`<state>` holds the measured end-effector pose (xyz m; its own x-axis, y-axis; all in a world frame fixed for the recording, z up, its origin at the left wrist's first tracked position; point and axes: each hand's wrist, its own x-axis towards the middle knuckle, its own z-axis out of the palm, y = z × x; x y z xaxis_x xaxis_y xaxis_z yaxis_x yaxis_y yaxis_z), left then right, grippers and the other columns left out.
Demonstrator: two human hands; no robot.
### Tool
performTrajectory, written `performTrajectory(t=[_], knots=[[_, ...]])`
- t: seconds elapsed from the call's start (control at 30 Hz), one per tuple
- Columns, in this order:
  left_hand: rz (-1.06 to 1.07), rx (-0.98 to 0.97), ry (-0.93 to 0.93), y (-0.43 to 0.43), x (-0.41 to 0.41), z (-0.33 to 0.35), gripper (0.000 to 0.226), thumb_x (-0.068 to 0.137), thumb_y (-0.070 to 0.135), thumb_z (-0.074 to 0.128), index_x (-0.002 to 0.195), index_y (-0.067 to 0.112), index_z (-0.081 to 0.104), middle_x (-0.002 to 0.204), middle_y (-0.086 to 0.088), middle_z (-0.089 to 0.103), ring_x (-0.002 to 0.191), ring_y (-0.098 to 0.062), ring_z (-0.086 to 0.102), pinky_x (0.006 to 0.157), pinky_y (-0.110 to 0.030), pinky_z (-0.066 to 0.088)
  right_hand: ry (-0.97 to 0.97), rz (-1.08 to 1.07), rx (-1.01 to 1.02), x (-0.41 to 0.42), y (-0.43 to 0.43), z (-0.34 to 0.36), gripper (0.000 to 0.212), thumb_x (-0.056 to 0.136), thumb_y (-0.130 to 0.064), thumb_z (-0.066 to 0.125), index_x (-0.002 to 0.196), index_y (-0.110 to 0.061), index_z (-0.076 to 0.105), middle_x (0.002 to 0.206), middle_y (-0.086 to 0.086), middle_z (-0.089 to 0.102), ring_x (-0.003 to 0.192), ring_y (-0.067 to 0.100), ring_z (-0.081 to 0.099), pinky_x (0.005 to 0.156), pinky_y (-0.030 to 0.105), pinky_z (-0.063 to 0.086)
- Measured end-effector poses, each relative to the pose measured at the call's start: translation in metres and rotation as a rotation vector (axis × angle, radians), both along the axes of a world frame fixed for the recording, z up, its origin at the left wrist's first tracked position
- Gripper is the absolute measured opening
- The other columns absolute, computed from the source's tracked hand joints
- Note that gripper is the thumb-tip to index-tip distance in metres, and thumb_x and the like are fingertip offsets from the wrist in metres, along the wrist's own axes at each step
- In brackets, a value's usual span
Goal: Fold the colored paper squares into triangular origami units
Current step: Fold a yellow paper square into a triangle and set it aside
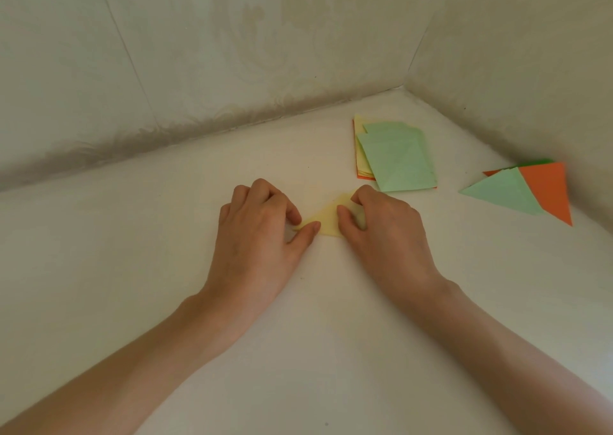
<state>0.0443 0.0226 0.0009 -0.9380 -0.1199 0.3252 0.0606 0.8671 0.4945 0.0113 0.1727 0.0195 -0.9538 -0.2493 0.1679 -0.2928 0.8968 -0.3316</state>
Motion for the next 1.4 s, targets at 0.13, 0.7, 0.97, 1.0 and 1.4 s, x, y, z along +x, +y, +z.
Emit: performTrajectory(t=[0.13,0.7,0.97,1.0,1.4], knots=[[-0.012,0.037,-0.019,0.0,-0.001,0.001,0.021,0.082,0.038,0.067,0.077,0.025,0.052,0.088,0.011,0.041,0.087,-0.008,0.029,0.071,-0.022,0.019,0.006,0.003,-0.007,0.0,0.0,0.0,0.022,0.097,-0.033,0.042,0.087,-0.013,0.041,0.088,0.007,0.058,0.074,0.022,0.041,0.065,0.036,0.028],[-0.195,0.928,-0.395,-0.006,-0.012,0.024,0.021,0.085,0.005,0.065,0.105,0.012,0.064,0.07,0.007,0.071,0.064,-0.007,0.066,0.07,-0.021,0.057,0.032,0.05,-0.213,0.003,0.005,0.0,0.02,0.095,-0.027,0.049,0.084,-0.011,0.047,0.073,0.003,0.053,0.068,0.023,0.044,0.06,0.034,0.025],[-0.241,0.886,-0.306,-0.002,-0.01,0.019,0.023,0.082,0.004,0.068,0.092,0.025,0.07,0.083,0.006,0.075,0.077,-0.013,0.07,0.075,-0.023,0.057,0.01,0.036,-0.349,0.002,0.007,-0.001,0.023,0.093,-0.026,0.052,0.076,-0.012,0.046,0.064,0.0,0.048,0.063,0.022,0.043,0.06,0.034,0.031],[-0.24,0.889,-0.293,-0.002,-0.009,0.018,0.024,0.083,0.004,0.068,0.091,0.026,0.071,0.083,0.007,0.075,0.077,-0.011,0.07,0.074,-0.022,0.057,0.006,0.035,-0.351,0.002,0.007,-0.001,0.023,0.093,-0.026,0.052,0.076,-0.012,0.046,0.065,0.0,0.048,0.063,0.022,0.044,0.06,0.034,0.032],[-0.233,1.005,-0.195,0.0,-0.006,0.02,0.021,0.084,0.0,0.065,0.083,0.019,0.072,0.074,0.005,0.073,0.068,-0.003,0.066,0.065,-0.015,0.053,0.04,-0.074,-0.542,0.0,0.011,0.0,0.03,0.085,-0.03,0.066,0.107,-0.018,0.049,0.104,-0.005,0.049,0.096,0.011,0.046,0.084,0.023,0.038]])
